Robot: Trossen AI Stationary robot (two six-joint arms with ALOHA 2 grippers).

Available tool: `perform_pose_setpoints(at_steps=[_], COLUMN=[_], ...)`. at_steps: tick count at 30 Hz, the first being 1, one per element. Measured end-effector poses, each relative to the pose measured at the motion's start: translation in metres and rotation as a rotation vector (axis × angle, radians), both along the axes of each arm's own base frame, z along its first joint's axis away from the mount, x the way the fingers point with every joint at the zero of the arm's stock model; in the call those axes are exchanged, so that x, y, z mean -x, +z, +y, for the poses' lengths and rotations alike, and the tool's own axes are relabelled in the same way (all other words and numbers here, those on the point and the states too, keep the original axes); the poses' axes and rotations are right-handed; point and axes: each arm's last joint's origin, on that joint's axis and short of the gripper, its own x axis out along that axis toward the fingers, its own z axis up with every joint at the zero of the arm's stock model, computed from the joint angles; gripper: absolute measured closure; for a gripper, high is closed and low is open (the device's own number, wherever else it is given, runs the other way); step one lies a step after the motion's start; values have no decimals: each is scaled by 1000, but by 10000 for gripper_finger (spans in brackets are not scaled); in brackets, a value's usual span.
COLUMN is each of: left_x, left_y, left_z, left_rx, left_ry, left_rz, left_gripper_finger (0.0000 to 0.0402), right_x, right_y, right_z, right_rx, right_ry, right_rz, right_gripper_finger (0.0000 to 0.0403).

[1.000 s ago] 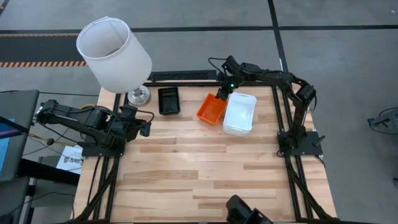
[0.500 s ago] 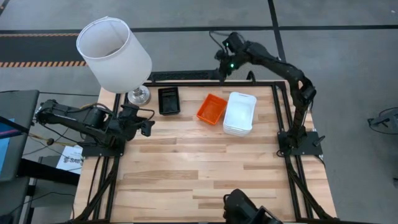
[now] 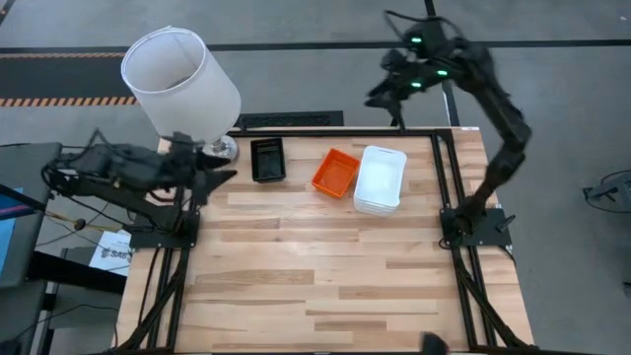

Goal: Stack baskets by color
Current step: Return to Home Position

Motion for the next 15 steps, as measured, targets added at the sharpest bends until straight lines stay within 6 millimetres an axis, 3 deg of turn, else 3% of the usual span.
perform_pose_setpoints(at_steps=[4,8,15], left_x=[9,23,60], left_y=[15,18,-2], left_z=[1,6,12], left_rx=[-151,-247,-264], left_ry=[-87,-91,-202], left_rz=[-17,-28,-155], left_gripper_finger=[168,168,168], right_x=[38,73,127], right_y=[14,26,-11], right_z=[33,69,119], right_rx=[102,117,178], right_ry=[99,202,159], right_rz=[3,-150,-329], right_gripper_finger=[197,195,195])
